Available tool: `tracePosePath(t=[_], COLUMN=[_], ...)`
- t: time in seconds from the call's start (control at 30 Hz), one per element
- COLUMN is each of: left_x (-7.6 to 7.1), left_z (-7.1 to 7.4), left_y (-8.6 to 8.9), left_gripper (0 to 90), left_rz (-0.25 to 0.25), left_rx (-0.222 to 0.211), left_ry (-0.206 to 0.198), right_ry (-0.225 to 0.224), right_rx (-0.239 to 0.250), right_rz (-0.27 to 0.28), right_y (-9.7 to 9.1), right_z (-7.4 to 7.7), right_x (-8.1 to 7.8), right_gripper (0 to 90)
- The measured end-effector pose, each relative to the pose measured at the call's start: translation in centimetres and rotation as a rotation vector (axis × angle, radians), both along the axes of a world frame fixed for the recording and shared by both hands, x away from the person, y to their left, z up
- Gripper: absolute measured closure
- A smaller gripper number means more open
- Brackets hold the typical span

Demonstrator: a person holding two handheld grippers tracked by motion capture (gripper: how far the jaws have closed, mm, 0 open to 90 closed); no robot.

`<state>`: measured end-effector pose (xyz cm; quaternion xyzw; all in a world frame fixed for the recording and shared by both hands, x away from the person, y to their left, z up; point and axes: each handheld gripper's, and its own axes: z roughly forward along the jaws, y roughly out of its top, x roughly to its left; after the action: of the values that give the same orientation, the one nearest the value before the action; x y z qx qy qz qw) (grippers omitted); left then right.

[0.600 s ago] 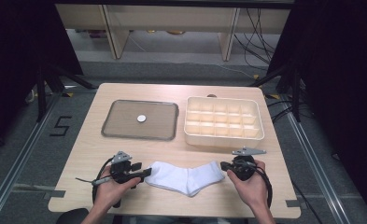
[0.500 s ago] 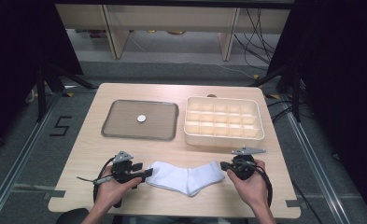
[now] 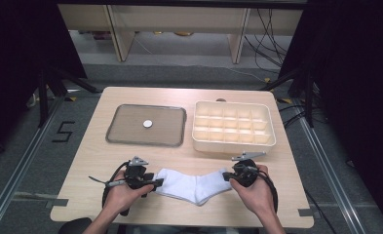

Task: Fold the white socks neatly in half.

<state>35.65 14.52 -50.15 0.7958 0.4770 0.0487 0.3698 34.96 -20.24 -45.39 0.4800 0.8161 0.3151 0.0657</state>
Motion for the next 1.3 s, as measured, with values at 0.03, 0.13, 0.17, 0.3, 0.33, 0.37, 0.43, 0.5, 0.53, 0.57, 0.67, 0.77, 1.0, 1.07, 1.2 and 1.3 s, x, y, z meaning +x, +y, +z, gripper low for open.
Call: tracePosePath(t=[0.03,0.13,0.17,0.3,0.33,0.37,0.43,0.5,0.53,0.57,0.67,0.77,1.0,1.07,1.2,1.3], left_x=[0.0,0.1,0.0,-0.2,-0.2,-0.3,-0.5,-0.5,-0.5,-0.5,-0.5,-0.7,-0.9,-1.0,-1.1,-1.1], left_z=[0.0,-0.1,-0.1,-0.3,-0.3,-0.4,-0.5,-0.6,-0.6,-0.7,-0.7,-0.2,1.3,1.5,2.1,2.4], left_y=[0.0,0.0,0.0,0.1,0.1,-0.1,-0.1,-0.1,-0.1,0.0,0.2,0.4,0.4,0.3,0.0,0.0], left_gripper=[49.7,51.0,51.6,57.7,61.8,65.1,72.3,78.7,80.2,80.9,81.9,81.8,81.8,81.8,81.8,81.9], left_rz=[0.0,-0.012,-0.013,-0.015,-0.024,-0.016,-0.025,-0.029,-0.024,-0.013,0.007,0.014,-0.024,-0.021,-0.026,-0.042], left_rx=[0.0,0.032,0.041,0.058,0.074,0.066,0.062,0.056,0.043,0.034,-0.014,-0.026,-0.086,-0.097,-0.142,-0.171], left_ry=[0.0,0.008,0.016,0.005,0.001,-0.012,-0.014,-0.017,-0.019,-0.013,0.002,0.0,-0.005,-0.004,0.007,0.01], right_ry=[-0.023,0.013,0.008,0.009,0.01,0.009,0.014,0.021,0.022,0.033,0.055,0.051,0.157,0.157,0.179,0.188], right_rx=[0.008,-0.005,0.001,-0.004,-0.003,-0.003,0.0,-0.002,0.001,0.016,0.008,0.012,0.01,0.007,-0.002,-0.008], right_rz=[0.012,0.022,0.018,0.03,0.034,0.034,0.034,0.041,0.046,0.04,0.06,0.094,0.134,0.134,0.132,0.139], right_y=[0.1,0.2,0.4,0.5,0.6,0.7,0.9,1.1,1.3,1.6,2.5,2.9,5.9,6.1,6.9,7.1], right_z=[-0.2,-0.1,-0.1,-0.1,0.0,0.0,0.0,-0.1,-0.1,-0.1,-0.1,-0.2,-1.2,-1.3,-2.0,-2.9], right_x=[0.1,0.1,0.0,0.1,0.1,0.1,0.1,0.0,0.0,-0.2,-0.2,0.0,0.4,0.5,0.9,1.2], right_gripper=[90.0,90.0,90.0,89.0,88.6,88.0,87.1,86.7,86.7,86.8,89.6,90.0,90.0,90.0,90.0,90.0])
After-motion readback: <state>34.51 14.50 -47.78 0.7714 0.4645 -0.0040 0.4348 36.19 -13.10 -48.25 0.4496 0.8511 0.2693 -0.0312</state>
